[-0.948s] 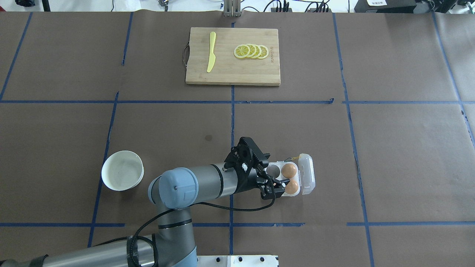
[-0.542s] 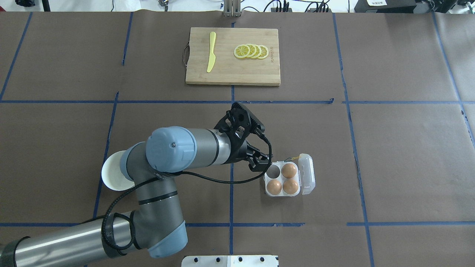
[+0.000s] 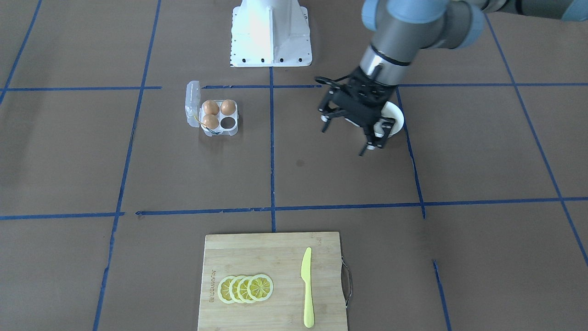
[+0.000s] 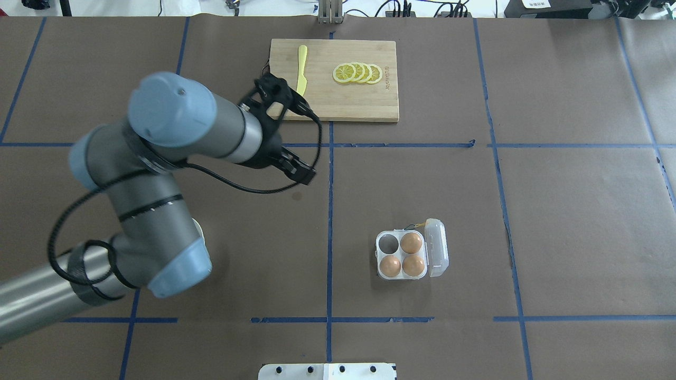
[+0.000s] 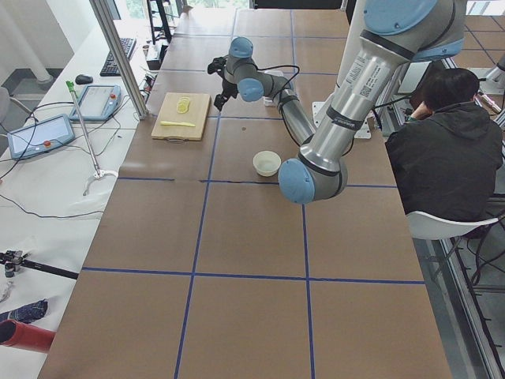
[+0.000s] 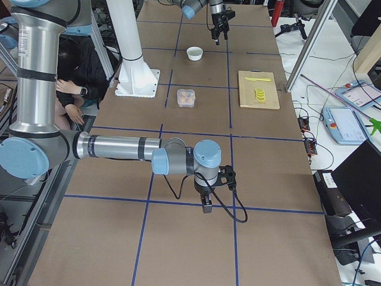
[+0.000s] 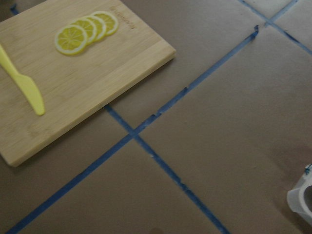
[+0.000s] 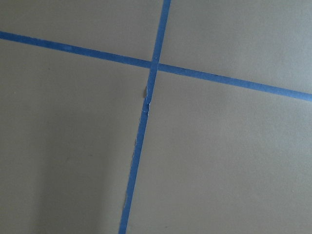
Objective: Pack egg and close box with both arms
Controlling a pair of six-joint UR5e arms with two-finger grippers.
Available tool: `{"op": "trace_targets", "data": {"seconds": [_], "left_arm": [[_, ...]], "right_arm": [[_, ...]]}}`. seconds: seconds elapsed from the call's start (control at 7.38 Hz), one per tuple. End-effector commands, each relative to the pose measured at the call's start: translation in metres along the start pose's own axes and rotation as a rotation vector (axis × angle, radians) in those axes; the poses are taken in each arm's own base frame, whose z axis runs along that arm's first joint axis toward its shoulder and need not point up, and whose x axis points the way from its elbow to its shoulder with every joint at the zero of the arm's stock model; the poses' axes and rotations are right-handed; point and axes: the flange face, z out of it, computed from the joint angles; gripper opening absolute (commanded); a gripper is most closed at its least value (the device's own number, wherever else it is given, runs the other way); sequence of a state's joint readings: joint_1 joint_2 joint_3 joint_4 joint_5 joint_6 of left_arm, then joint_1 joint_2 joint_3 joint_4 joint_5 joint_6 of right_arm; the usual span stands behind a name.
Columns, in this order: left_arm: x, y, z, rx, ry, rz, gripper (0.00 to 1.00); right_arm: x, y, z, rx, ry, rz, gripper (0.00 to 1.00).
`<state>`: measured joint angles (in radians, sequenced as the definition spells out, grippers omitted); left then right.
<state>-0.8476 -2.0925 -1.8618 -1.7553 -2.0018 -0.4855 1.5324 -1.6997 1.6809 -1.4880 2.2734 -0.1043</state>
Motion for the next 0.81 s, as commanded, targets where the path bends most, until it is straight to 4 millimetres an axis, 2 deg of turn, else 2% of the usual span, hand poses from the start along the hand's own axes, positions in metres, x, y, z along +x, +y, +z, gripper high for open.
{"op": "trace_targets", "data": {"seconds": [0.0, 0.27, 0.41, 0.54, 0.68], "left_arm": [[-0.124, 0.042, -0.028, -0.099, -0.112, 0.023, 1.00], [-0.266, 0.118, -0.034, -0.212, -0.250, -0.193, 1.00], [-0.306, 0.140, -0.045, -0.220, -0.288, -0.239, 1.00], [-0.323, 0.173, -0.040, -0.268, -0.299, -0.285, 1.00], [-0.369, 0.212, -0.055, -0.295, -0.279, -0.388, 1.00]], "right_arm": [[0.002, 0.002, 0.003, -0.005, -0.001, 0.005, 1.00], [0.006, 0.003, 0.007, -0.015, -0.003, 0.013, 1.00], [0.006, 0.004, 0.008, -0.016, -0.005, 0.012, 1.00], [0.006, 0.003, 0.008, -0.017, -0.006, 0.013, 1.00], [0.005, 0.003, 0.007, -0.014, -0.006, 0.011, 1.00]]}}
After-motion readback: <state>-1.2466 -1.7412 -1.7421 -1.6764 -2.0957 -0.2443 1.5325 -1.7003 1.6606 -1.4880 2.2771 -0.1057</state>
